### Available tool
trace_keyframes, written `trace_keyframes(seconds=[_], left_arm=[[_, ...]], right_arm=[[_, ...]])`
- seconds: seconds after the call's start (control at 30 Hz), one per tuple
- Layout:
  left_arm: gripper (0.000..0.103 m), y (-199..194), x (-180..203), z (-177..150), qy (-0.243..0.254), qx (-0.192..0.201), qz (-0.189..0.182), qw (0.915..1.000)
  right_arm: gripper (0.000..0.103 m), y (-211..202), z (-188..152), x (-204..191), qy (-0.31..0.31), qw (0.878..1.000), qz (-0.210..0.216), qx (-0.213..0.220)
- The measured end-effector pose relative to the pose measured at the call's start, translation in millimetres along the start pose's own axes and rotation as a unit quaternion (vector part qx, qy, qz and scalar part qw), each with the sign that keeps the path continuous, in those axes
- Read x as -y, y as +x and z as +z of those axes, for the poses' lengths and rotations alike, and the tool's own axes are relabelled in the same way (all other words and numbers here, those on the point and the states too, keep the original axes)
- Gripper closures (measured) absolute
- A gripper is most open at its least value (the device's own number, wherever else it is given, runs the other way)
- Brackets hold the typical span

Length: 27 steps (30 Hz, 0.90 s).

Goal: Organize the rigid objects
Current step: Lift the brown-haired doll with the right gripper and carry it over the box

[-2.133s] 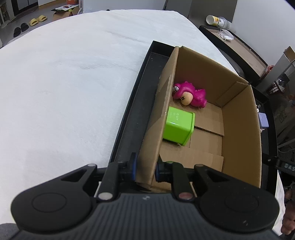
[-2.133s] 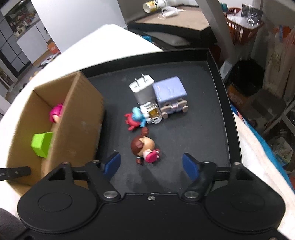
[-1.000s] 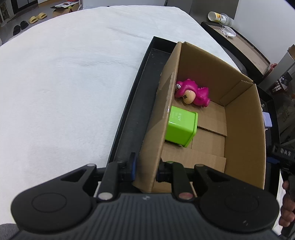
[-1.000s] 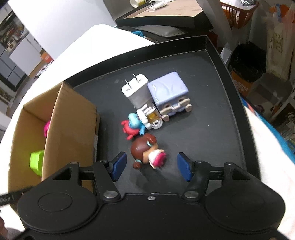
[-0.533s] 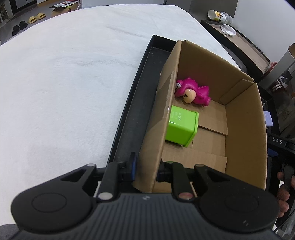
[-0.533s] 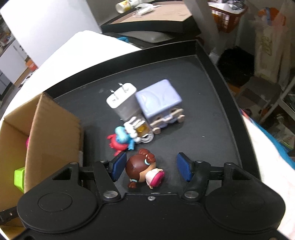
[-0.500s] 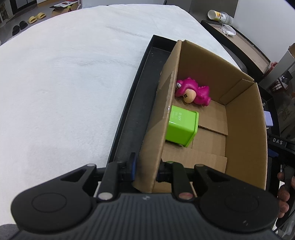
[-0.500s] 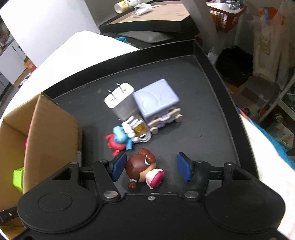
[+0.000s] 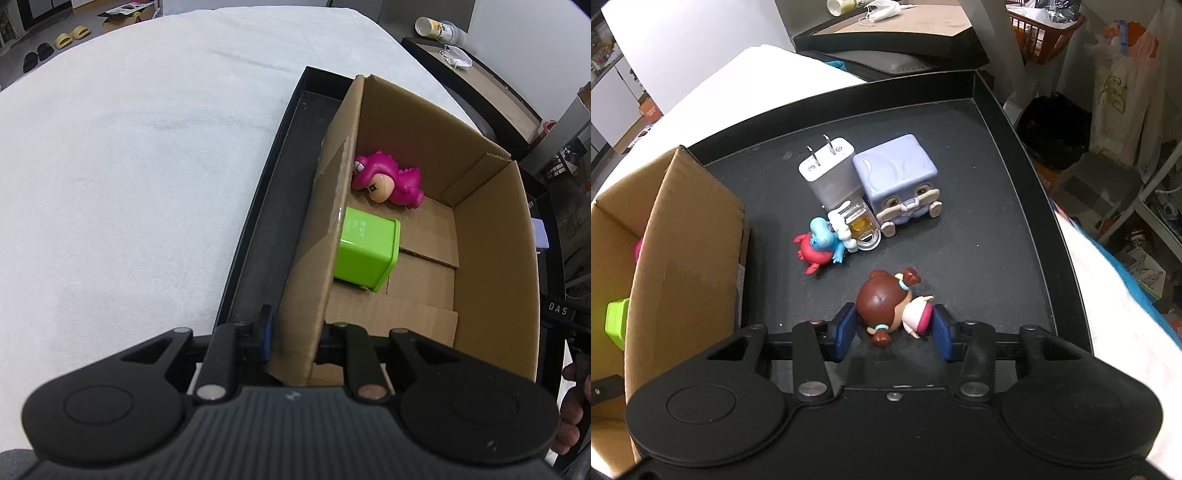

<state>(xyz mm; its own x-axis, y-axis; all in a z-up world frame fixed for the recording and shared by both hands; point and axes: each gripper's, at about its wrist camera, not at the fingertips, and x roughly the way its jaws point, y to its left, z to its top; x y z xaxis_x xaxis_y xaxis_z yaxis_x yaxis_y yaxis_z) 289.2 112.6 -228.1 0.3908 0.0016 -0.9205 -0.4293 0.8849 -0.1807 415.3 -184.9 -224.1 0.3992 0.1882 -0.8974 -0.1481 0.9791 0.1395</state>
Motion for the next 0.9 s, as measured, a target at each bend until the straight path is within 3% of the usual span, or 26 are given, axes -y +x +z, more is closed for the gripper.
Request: trace_keyframes(seconds=[0.57, 0.9], left_arm=[[0.085, 3.6, -1.8, 0.2, 0.000, -0.003, -0.001, 1.0000], [0.085, 2.5, -3.5, -1.3, 0.008, -0.002, -0.007, 0.9999]], right_arm=[[0.060, -42.4, -1.0, -15.2, -0.039, 0.999, 0.026, 0.018], [0.060, -70.4, 4.4, -33.0, -0.071, 0.997, 0.011, 0.043]])
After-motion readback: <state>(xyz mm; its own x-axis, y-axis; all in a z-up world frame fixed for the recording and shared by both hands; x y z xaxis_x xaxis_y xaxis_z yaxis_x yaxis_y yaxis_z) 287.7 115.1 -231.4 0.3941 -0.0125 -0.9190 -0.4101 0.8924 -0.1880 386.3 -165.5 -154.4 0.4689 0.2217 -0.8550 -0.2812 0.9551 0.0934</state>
